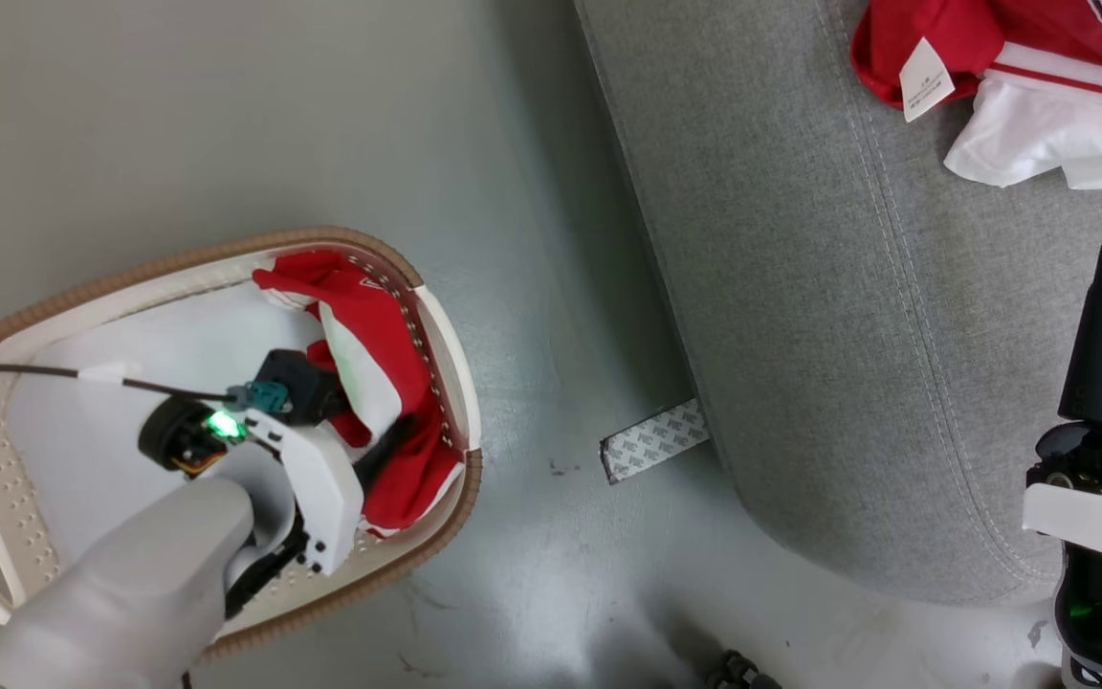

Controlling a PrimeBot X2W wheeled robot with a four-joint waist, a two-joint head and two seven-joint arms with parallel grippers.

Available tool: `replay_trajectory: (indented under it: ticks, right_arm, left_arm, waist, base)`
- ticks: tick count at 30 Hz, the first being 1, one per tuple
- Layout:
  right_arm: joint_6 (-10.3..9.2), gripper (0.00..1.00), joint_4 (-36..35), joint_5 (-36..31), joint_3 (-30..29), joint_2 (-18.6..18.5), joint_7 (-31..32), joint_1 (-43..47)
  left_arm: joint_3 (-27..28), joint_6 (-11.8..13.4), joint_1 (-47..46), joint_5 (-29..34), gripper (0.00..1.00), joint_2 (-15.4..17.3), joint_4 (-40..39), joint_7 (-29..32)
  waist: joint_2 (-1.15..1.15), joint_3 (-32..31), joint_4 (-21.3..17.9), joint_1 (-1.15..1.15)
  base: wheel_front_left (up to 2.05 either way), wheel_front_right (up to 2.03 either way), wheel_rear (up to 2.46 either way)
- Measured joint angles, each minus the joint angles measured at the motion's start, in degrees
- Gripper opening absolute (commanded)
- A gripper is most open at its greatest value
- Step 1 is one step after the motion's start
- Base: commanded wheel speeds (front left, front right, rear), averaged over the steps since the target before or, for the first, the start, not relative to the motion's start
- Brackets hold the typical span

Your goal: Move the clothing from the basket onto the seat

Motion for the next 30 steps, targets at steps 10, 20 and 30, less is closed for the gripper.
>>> replay_trajectory:
  ticks: [10, 20, 30]
  right_arm:
    - [0.00, 1.00, 0.5, 0.1, 0.3, 0.0, 0.0, -0.7]
    - [0.00, 1.00, 1.7, -0.9, -0.2, 0.0, 0.0, -1.3]
    - [0.00, 1.00, 4.8, -4.5, -1.0, 0.0, 0.0, -1.1]
  left_arm:
    - [-0.2, 0.0, -1.1, -0.3, 0.00, 0.8, -1.7, -1.1]
    - [-0.2, 0.0, -0.2, 0.3, 0.00, -0.1, -3.1, -3.6]
    - [-0.1, 0.0, 3.1, -2.5, 0.00, -4.8, -3.1, -5.6]
  waist:
    - [0.00, 0.8, 0.5, 0.00]
    - [0.00, -2.3, 1.9, 0.00]
    - [0.00, -11.7, 4.9, -0.01]
  base:
    - [0.00, 0.00, 0.00]
    - [0.00, 0.00, 0.00]
    - [0.00, 0.00, 0.00]
